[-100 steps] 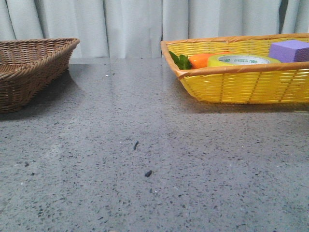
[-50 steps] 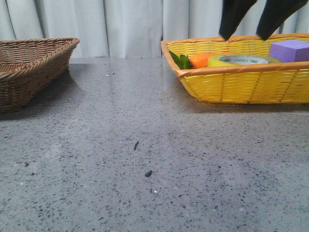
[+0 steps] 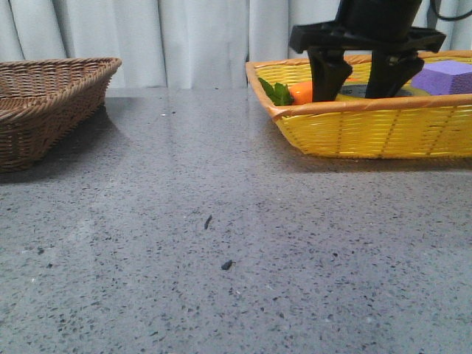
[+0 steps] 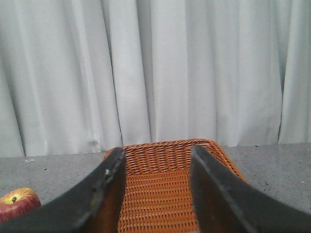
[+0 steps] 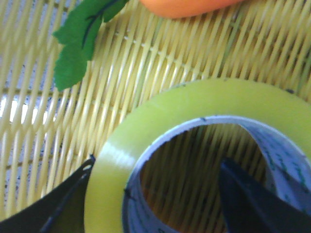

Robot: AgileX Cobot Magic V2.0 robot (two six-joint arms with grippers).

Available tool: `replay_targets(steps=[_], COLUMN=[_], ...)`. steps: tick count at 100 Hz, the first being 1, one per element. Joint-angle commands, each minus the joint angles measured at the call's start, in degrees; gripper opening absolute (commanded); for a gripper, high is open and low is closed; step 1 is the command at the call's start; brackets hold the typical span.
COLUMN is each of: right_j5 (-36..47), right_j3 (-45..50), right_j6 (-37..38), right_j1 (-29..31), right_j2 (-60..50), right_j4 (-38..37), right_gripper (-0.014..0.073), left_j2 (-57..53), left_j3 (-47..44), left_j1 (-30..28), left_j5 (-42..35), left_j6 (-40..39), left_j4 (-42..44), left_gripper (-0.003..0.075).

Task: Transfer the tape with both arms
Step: 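Lower the right gripper onto the yellow tape roll and grasp its rim, then lift the tape roll with the right gripper and lower it beside the brown basket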

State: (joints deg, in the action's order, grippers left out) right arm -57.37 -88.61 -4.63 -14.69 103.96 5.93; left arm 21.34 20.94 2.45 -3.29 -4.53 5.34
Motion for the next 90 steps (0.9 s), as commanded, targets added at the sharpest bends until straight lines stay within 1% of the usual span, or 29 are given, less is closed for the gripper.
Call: replay_targets(steps=[1,23,30,37,49,60,67,74,90], right_j5=[1.87,1.87,1.87,1.76,1.89,-0.70,-3.24,-5.97,-10.85], right_j3=[-1.89,-1.89,-1.89,-1.89,-2.13,-4.35,-6.99,-10.13,-17.56], right_j6=[-0.38,-0.38,-0.38,-0.38,-0.38,-0.38,-0.38,-0.38,-0.38], right_j1=[-0.18,-0.18,-0.18,-0.18,-0.18,-0.18,-0.18,-0.18,-1.02], right_j2=[-2.18,-2.02,-2.02,-2.02,-2.02,-2.02,-2.02,-2.02,-2.02], right_j4=[-0.56,-0.56,-0.56,-0.56,-0.56,-0.56,-0.78,-0.91,-1.88], right_gripper=[0.0375,0.0061,-0.0008,-0.0057,-0.0074,-0.0074,-0.0071,-0.0055,-0.0055], left_j2=[0.81,0.81,0.81,0.81,0.81,0.81,0.81,0.81,0.81], left_j3=[1.81,1.81,1.81,1.81,1.81,1.81,1.81,1.81,1.81], left_j1=[-0.17,-0.17,-0.17,-0.17,-0.17,-0.17,-0.17,-0.17,-0.17], left_j5=[-4.65,-4.65,-4.65,-4.65,-4.65,-4.65,-4.65,-4.65,-4.65], left_j6=[-0.16,-0.16,-0.16,-0.16,-0.16,-0.16,-0.16,-0.16,-0.16], left_j4=[-0.16,-0.16,-0.16,-0.16,-0.16,-0.16,-0.16,-0.16,-0.16], left_gripper=[0.0290,0.0290,0.0290,0.0290,0.0290,0.0290,0.0288,0.0272,0.0240])
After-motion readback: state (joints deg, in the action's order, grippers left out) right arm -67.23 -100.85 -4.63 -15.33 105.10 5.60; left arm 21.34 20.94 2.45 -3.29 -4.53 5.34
